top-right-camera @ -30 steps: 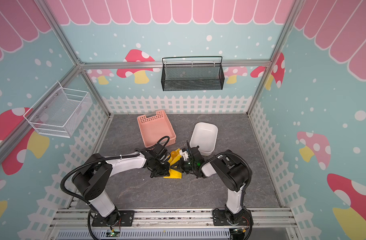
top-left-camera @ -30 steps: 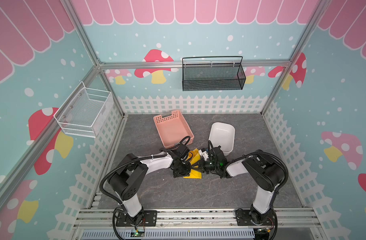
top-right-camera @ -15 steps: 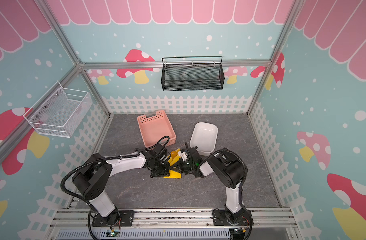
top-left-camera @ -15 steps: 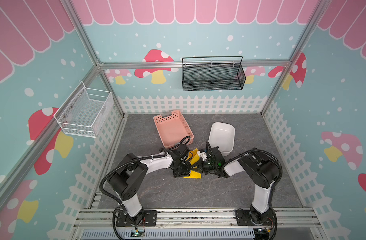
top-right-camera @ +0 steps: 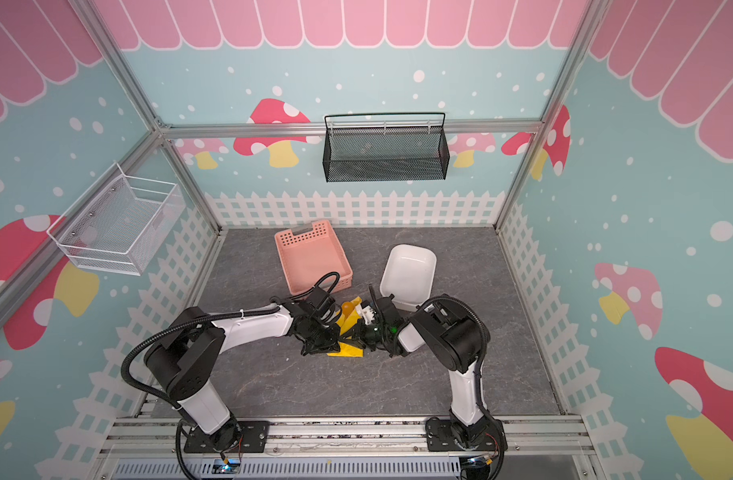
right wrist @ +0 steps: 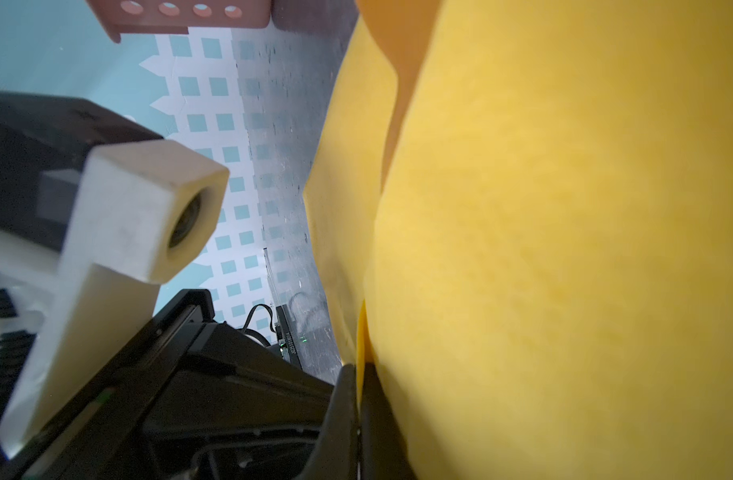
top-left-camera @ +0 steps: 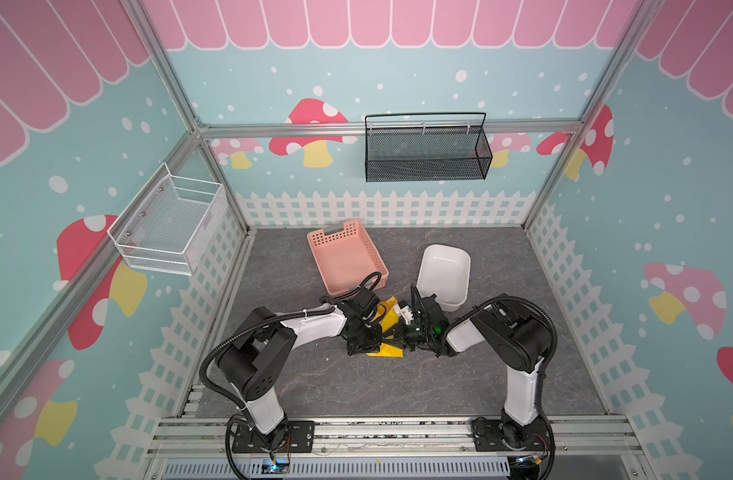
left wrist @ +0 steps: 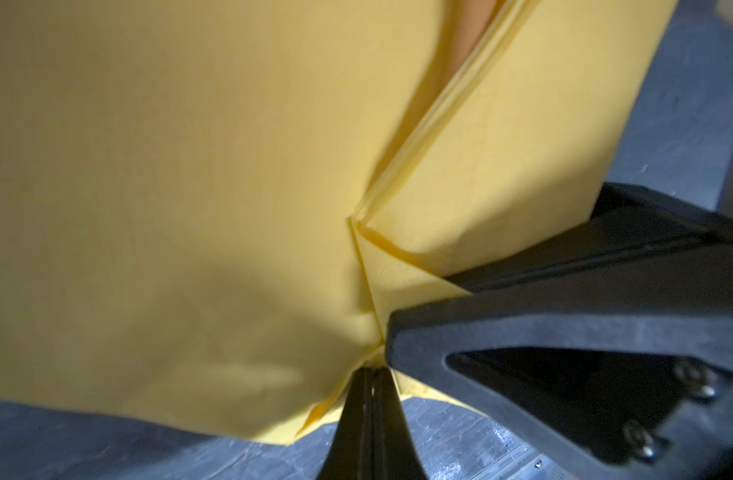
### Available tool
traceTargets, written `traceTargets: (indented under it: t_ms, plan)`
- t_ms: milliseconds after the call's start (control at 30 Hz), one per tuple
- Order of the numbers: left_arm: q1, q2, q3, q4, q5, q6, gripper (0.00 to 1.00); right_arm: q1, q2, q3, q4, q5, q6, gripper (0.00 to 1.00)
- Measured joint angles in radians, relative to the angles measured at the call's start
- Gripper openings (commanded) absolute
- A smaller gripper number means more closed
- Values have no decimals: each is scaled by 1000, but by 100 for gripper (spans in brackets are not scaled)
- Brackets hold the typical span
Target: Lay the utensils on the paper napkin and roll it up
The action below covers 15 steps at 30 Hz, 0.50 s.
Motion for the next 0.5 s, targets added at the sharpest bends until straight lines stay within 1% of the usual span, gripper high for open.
traceTargets:
  t_ms: [200, 433, 500]
  plan:
    - [0, 0, 0, 0, 2, 0, 5, 0, 13, 11, 13, -5, 0, 0]
    - [0, 0, 0, 0, 2, 0, 5, 0, 14, 11, 16, -8, 0, 4]
    - [1, -4, 0, 0, 2, 0, 5, 0, 15, 11, 18, -9, 0, 7]
